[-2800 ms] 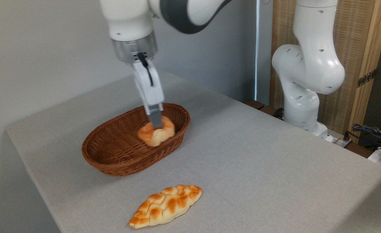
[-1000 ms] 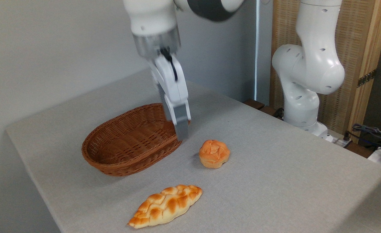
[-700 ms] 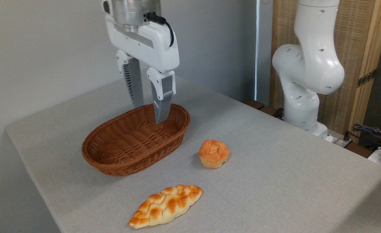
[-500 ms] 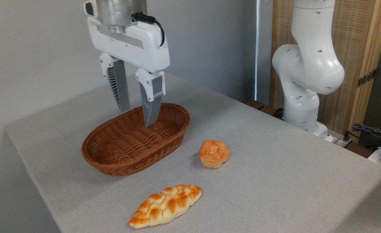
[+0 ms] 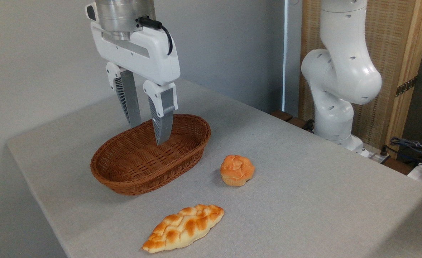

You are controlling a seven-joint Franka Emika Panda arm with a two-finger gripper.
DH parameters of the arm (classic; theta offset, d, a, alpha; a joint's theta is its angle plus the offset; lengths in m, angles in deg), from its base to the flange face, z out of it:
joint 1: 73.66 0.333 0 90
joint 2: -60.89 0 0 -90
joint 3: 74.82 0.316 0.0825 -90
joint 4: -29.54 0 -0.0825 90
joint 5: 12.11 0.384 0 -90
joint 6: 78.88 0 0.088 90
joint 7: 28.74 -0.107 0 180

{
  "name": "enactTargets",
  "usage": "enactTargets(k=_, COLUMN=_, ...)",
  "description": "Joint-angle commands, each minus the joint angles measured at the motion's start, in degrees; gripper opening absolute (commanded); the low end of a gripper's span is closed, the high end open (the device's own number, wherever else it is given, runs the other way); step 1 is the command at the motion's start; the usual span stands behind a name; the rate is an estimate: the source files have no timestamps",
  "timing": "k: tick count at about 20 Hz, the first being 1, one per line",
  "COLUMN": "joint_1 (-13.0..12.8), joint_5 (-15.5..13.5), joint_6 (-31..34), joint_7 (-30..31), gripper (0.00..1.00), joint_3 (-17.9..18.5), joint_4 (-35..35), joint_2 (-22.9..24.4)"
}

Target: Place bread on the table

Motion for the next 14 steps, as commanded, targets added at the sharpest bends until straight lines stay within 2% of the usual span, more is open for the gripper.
enactTargets(k=1, joint_1=2.8, joint_5=-1.1, joint_6=1.7, joint_7=-0.5, gripper=1.00, joint_3=-2.5, joint_4=-1.2, joint_2=-0.5)
enactTargets(k=3, joint_1=10.0, joint_5=-1.0, joint_6=1.7, joint_7=1.0, gripper=1.00, joint_3=-11.0, joint_4=-0.8, joint_2=-0.4)
enactTargets(k=4, joint_1=11.2, joint_5=-0.7, joint_6=1.7, joint_7=1.3, gripper=1.00, joint_3=-12.6, joint_4=-0.7, joint_2=-0.4)
enactTargets(k=14, joint_1=11.2, joint_5=-0.1, joint_6=1.2, joint_7=0.2, gripper=1.00, joint_3=-12.4, joint_4=4.3, joint_2=1.3)
